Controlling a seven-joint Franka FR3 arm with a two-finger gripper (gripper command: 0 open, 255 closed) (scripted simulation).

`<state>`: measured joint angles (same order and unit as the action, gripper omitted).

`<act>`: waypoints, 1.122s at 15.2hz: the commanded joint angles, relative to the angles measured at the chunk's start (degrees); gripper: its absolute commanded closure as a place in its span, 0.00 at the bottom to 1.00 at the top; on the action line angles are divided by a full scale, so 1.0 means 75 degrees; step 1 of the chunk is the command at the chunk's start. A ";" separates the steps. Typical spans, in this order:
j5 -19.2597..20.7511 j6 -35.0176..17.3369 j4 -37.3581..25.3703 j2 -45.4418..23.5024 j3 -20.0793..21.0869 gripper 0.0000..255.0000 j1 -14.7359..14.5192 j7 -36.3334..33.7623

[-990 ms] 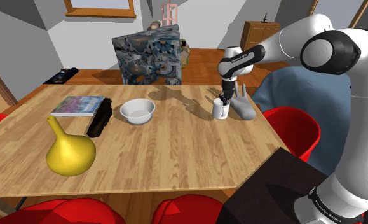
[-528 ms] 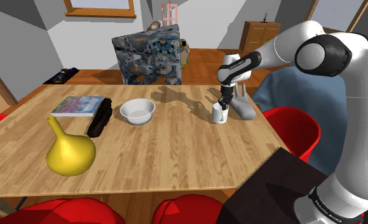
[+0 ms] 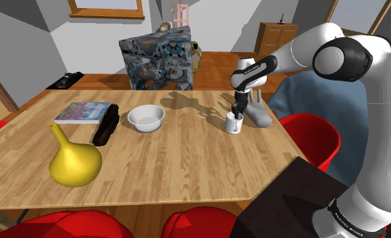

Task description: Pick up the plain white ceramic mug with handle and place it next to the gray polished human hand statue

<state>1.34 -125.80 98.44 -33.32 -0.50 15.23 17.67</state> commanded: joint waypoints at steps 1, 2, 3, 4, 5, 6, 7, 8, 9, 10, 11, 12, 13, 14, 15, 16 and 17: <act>0.0000 -0.0001 0.0000 0.0001 0.0000 0.00 0.0000 0.0000; 0.0000 -0.0001 0.0000 0.0001 0.0000 0.00 0.0000 0.0000; 0.0000 -0.0001 0.0000 0.0001 0.0000 0.00 0.0000 0.0000; 0.0000 -0.0001 0.0000 0.0001 0.0000 0.00 0.0000 0.0000; 0.0000 -0.0001 0.0000 0.0001 0.0000 0.00 0.0000 0.0000; -0.0002 0.0203 -0.0078 0.0127 0.0001 0.00 -0.0003 0.0001; -0.0003 0.0409 -0.0165 0.0247 0.0003 0.00 -0.0006 0.0003; -0.0005 0.0619 -0.0263 0.0358 0.0004 0.00 -0.0009 0.0004; -0.0006 0.0787 -0.0349 0.0440 0.0005 0.00 -0.0011 0.0005; -0.0006 0.0787 -0.0349 0.0440 0.0005 0.00 -0.0011 0.0005; -0.0006 0.0787 -0.0348 0.0441 0.0005 0.00 -0.0011 0.0005; -0.0006 0.0787 -0.0349 0.0440 0.0005 0.00 -0.0011 0.0005; -0.0006 0.0787 -0.0349 0.0440 0.0005 0.00 -0.0011 0.0005; -0.0006 0.0787 -0.0349 0.0440 0.0005 0.00 -0.0011 0.0005; -0.0006 0.0787 -0.0349 0.0440 0.0005 0.00 -0.0011 0.0005; -0.0006 0.0787 -0.0349 0.0440 0.0005 0.00 -0.0011 0.0005; -0.0006 0.0787 -0.0349 0.0440 0.0005 0.00 -0.0011 0.0005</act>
